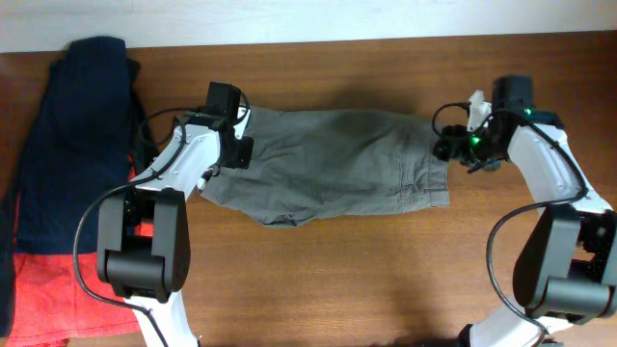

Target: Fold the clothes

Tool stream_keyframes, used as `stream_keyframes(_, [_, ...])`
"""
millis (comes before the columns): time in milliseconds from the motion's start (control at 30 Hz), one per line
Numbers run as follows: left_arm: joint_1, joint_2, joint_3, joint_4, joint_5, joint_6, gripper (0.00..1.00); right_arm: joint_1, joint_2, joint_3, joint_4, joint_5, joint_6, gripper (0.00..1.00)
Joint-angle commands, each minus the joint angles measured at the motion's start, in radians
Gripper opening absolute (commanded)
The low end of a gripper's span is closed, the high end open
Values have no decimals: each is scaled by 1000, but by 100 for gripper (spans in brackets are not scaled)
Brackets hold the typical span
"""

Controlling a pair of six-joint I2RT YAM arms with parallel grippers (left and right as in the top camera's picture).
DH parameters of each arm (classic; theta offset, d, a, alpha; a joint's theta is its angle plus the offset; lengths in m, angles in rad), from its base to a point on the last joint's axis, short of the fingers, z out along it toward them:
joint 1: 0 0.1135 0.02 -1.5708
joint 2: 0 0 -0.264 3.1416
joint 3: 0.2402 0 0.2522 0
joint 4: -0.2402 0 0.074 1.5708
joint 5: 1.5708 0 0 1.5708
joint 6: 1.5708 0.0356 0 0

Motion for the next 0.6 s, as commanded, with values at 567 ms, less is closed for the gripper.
stream_keyframes(567, [4, 102, -18, 2, -15, -48, 1, -23, 126, -157, 66, -131, 37, 69])
